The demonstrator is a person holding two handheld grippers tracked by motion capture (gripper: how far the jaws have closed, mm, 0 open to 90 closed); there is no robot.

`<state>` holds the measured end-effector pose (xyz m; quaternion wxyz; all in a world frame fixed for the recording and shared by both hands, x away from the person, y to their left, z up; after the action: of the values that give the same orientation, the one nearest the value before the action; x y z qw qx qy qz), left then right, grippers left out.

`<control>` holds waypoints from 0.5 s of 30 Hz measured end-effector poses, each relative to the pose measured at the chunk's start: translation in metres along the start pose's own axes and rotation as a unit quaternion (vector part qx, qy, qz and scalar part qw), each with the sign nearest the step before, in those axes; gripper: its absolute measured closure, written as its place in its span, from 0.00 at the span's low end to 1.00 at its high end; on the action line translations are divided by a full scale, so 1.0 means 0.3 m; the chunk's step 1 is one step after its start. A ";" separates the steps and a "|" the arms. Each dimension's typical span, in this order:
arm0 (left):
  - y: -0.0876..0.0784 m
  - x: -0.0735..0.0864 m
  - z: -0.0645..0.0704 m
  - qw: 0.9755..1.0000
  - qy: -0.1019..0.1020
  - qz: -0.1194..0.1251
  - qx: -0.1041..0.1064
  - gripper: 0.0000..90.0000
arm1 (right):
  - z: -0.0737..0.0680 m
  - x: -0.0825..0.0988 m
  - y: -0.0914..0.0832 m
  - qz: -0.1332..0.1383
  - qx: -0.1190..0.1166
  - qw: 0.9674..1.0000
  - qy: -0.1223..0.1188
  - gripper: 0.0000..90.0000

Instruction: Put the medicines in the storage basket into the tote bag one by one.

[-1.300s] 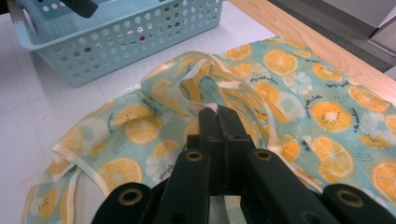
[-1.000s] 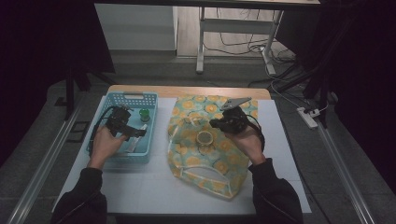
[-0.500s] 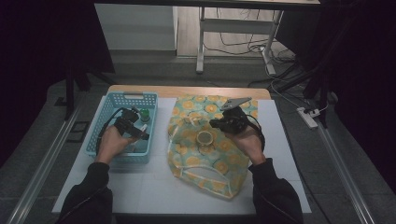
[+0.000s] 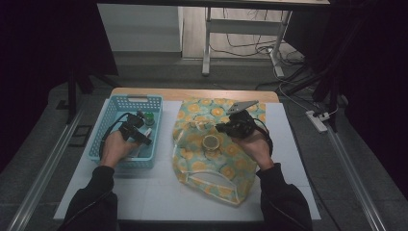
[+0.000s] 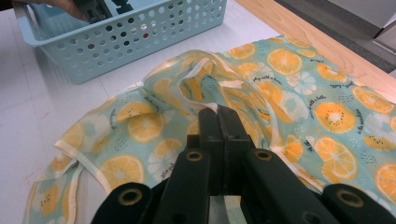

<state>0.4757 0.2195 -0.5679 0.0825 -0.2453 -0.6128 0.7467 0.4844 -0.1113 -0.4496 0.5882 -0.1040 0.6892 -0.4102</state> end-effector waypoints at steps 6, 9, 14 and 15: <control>-0.004 0.002 -0.006 1.000 -0.014 0.002 0.007 0.66 | 0.001 -0.001 -0.001 0.002 0.001 1.000 -0.001 1.00; -0.005 0.003 -0.005 1.000 -0.014 0.002 0.008 0.72 | 0.000 -0.002 -0.002 0.002 0.001 1.000 -0.001 1.00; -0.006 0.004 -0.005 1.000 -0.020 -0.001 0.011 0.79 | 0.000 -0.001 -0.001 0.002 0.002 1.000 0.000 1.00; -0.006 0.004 -0.005 1.000 -0.021 -0.001 0.012 0.79 | 0.001 -0.001 -0.002 0.002 0.002 1.000 0.000 1.00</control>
<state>0.4751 0.2219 -0.5667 0.0733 -0.2283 -0.6058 0.7586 0.4844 -0.1115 -0.4490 0.5890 -0.1016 0.6887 -0.4104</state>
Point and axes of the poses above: each handheld gripper's, and its own axes: y roughly forward along the jaws, x roughly out of its underside, z roughly to its right, the point moved 6 cm from there along y, roughly forward along the jaws, and after that the axes turned 2 degrees about -z, right-handed, at the moved point
